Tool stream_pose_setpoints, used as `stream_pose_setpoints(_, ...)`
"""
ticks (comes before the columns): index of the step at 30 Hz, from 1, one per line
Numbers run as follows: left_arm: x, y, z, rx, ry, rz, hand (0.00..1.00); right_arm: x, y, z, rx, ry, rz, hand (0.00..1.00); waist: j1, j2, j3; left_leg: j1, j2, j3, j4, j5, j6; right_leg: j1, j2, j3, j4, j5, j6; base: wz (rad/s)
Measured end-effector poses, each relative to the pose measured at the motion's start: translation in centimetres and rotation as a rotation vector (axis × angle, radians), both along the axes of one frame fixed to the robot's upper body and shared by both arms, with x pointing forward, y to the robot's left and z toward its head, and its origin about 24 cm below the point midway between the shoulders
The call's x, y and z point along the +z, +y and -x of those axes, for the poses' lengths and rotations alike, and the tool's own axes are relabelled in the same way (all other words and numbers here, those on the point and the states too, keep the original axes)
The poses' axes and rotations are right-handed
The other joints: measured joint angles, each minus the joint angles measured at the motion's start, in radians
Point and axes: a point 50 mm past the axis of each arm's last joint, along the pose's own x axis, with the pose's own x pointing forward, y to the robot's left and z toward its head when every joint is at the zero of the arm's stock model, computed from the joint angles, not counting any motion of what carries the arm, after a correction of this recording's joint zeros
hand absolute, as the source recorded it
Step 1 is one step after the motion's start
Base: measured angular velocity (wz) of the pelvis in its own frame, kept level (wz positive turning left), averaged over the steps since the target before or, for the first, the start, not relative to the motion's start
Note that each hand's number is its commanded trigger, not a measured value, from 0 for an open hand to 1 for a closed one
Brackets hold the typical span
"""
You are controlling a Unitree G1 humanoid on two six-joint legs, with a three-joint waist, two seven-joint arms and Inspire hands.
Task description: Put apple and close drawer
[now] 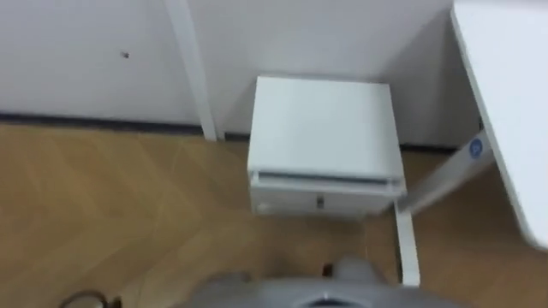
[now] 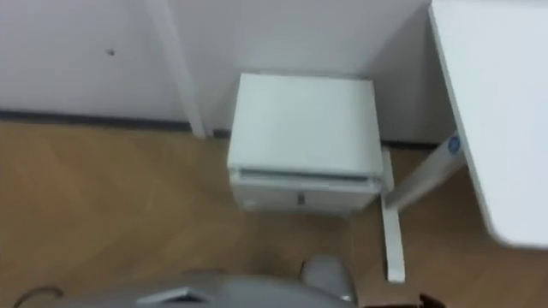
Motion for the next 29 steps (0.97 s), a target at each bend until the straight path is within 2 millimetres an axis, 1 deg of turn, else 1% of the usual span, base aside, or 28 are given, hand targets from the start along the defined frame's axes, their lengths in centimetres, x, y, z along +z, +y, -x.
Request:
stream_pose_setpoints(1, 0.0, -0.1, -0.1, -0.001, -0.003, 0.003, 0.0, 0.0, 0.0, -0.1, -0.001, -0.006, -0.004, 0.0, 0.004, -0.005, -0.0002, 0.014, 0.002, 0.0, -0.024, 0.007, -0.01, 0.022, 0.005, -0.005, -0.043, 0.01, -0.007, 0.04)
stream_pose_setpoints(2, -0.2, -0.5, 0.0, -0.002, -0.003, 0.013, 0.0, 0.0, 0.0, -0.2, -0.012, -0.019, -0.003, 0.0, 0.003, -0.007, -0.0021, 0.033, 0.004, -0.001, -0.064, 0.024, -0.011, 0.059, 0.011, -0.018, -0.112, 0.033, -0.006, 0.0)
stream_pose_setpoints(3, -0.2, -0.8, 0.0, -0.001, -0.004, 0.019, 0.0, 0.0, 0.0, -0.3, -0.025, -0.033, -0.006, 0.0, 0.0, -0.005, -0.0036, 0.046, 0.009, -0.002, -0.095, 0.041, 0.006, 0.09, 0.022, -0.018, -0.166, 0.049, -0.003, 0.0)
stream_pose_setpoints(4, -0.2, -0.7, 0.0, 0.0, -0.004, 0.019, 0.0, 0.0, 0.1, -0.4, -0.023, -0.038, -0.012, 0.0, 0.0, -0.005, -0.0037, 0.051, 0.012, -0.003, -0.108, 0.049, 0.013, 0.101, 0.027, -0.019, -0.192, 0.056, -0.003, 0.0)
stream_pose_setpoints(5, -0.2, -0.6, 0.2, 0.01, 0.001, 0.013, 0.0, -0.1, 0.6, -0.4, -0.021, -0.041, -0.035, 0.0, -0.001, -0.006, -0.006, 0.064, 0.017, -0.003, -0.133, 0.061, 0.025, 0.124, 0.036, -0.024, -0.235, 0.069, 0.0, 0.06)
stream_pose_setpoints(6, -0.1, -0.5, 0.3, 0.017, 0.001, 0.01, 0.0, -0.3, 1.0, -0.3, -0.024, -0.04, -0.06, 0.0, -0.003, -0.006, -0.0096, 0.077, 0.02, -0.005, -0.152, 0.067, 0.023, 0.145, 0.04, -0.041, -0.267, 0.072, 0.0, 0.09)
stream_pose_setpoints(7, -0.1, -0.5, 0.3, 0.019, -0.002, 0.011, 0.0, -0.3, 1.1, 0.0, -0.029, -0.036, -0.067, 0.0, -0.007, -0.005, -0.0093, 0.086, 0.022, -0.006, -0.162, 0.069, 0.021, 0.154, 0.041, -0.044, -0.277, 0.072, 0.0, 0.07)
stream_pose_setpoints(8, -0.1, -0.6, 0.0, 0.02, -0.012, 0.014, 0.0, -0.4, 1.1, 0.3, -0.038, -0.026, -0.074, 0.0, -0.009, 0.001, -0.014, 0.1, 0.025, -0.005, -0.179, 0.071, 0.017, 0.165, 0.046, -0.045, -0.29, 0.072, 0.0, 0.0)
stream_pose_setpoints(9, -0.2, -0.8, 0.3, 0.022, -0.008, 0.017, 0.0, -0.4, 1.2, 0.3, -0.045, -0.023, -0.081, 0.0, -0.006, 0.009, -0.0183, 0.113, 0.027, -0.005, -0.197, 0.074, 0.013, 0.175, 0.05, -0.045, -0.301, 0.071, -0.001, -0.04)
stream_pose_setpoints(10, -0.2, -0.8, 0.2, 0.022, -0.011, 0.018, 0.0, -0.4, 1.2, 0.3, -0.051, -0.023, -0.086, 0.0, -0.006, 0.009, -0.0186, 0.12, 0.029, -0.005, -0.202, 0.076, 0.009, 0.18, 0.052, -0.046, -0.302, 0.071, -0.002, 0.0)
stream_pose_setpoints(11, -0.2, -0.8, 0.1, 0.023, -0.014, 0.018, 0.0, -0.5, 1.3, 0.4, -0.063, -0.024, -0.097, 0.0, -0.01, 0.019, -0.0169, 0.136, 0.032, -0.006, -0.21, 0.079, 0.005, 0.193, 0.055, -0.046, -0.309, 0.07, -0.003, 0.0)
stream_pose_setpoints(12, -0.2, -0.9, 0.0, 0.024, -0.017, 0.019, 0.0, -0.5, 1.3, 0.5, -0.068, -0.02, -0.101, 0.0, -0.009, 0.017, -0.0165, 0.153, 0.033, -0.005, -0.225, 0.082, -0.001, 0.205, 0.057, -0.045, -0.317, 0.068, -0.007, 0.0)
stream_pose_setpoints(14, -0.2, -1.0, -0.1, 0.025, -0.018, 0.021, 0.0, -0.5, 1.3, 0.7, -0.069, -0.016, -0.104, 0.0, -0.01, 0.022, -0.0136, 0.171, 0.034, -0.005, -0.249, 0.087, -0.008, 0.21, 0.059, -0.045, -0.317, 0.064, -0.013, -0.07)
stream_pose_setpoints(15, -0.2, -1.0, -0.2, 0.025, -0.02, 0.022, 0.0, -0.5, 1.4, 0.8, -0.071, -0.01, -0.105, 0.0, -0.01, 0.022, -0.0134, 0.181, 0.034, -0.004, -0.266, 0.092, -0.011, 0.212, 0.06, -0.045, -0.317, 0.062, -0.016, -0.04)
stream_pose_setpoints(17, -0.2, -1.0, -0.2, 0.025, -0.019, 0.023, 0.0, -0.6, 1.4, 1.2, -0.076, 0.005, -0.105, 0.0, -0.012, 0.023, -0.0116, 0.197, 0.035, -0.003, -0.287, 0.097, -0.014, 0.22, 0.063, -0.044, -0.324, 0.061, -0.017, -0.02)
stream_pose_setpoints(22, -0.4, -1.3, 0.5, 0.034, 0.007, 0.031, 0.0, -0.6, 1.5, 1.8, -0.082, 0.028, -0.113, 0.0, -0.022, 0.02, -0.0106, 0.211, 0.038, -0.001, -0.308, 0.1, -0.017, 0.227, 0.068, -0.042, -0.335, 0.058, -0.022, -0.04)
stream_pose_setpoints(23, -0.4, -1.3, 0.5, 0.035, 0.011, 0.031, 0.0, -0.7, 1.5, 1.9, -0.085, 0.037, -0.113, 0.0, -0.022, 0.016, -0.0087, 0.211, 0.038, -0.001, -0.308, 0.1, -0.017, 0.227, 0.069, -0.043, -0.335, 0.058, -0.022, 0.0)
stream_pose_setpoints(25, -0.4, -1.3, 0.6, 0.037, 0.016, 0.031, 0.0, -0.7, 1.5, 2.1, -0.086, 0.043, -0.114, 0.0, -0.022, 0.018, -0.0101, 0.211, 0.039, -0.001, -0.309, 0.1, -0.017, 0.227, 0.069, -0.042, -0.335, 0.058, -0.022, 0.0)
stream_pose_setpoints(26, -0.4, -1.2, 0.7, 0.042, 0.02, 0.031, 0.0, -0.7, 1.5, 2.1, -0.086, 0.043, -0.115, 0.0, -0.022, 0.014, -0.0071, 0.211, 0.039, -0.001, -0.309, 0.1, -0.017, 0.227, 0.069, -0.043, -0.335, 0.058, -0.022, 0.0)
stream_pose_setpoints(29, -0.4, -1.1, 1.0, 0.066, 0.023, 0.028, 0.0, -0.7, 1.6, 2.2, -0.084, 0.05, -0.118, 0.0, -0.022, 0.012, -0.0059, 0.211, 0.039, -0.001, -0.309, 0.1, -0.017, 0.227, 0.069, -0.043, -0.335, 0.058, -0.022, 0.0)
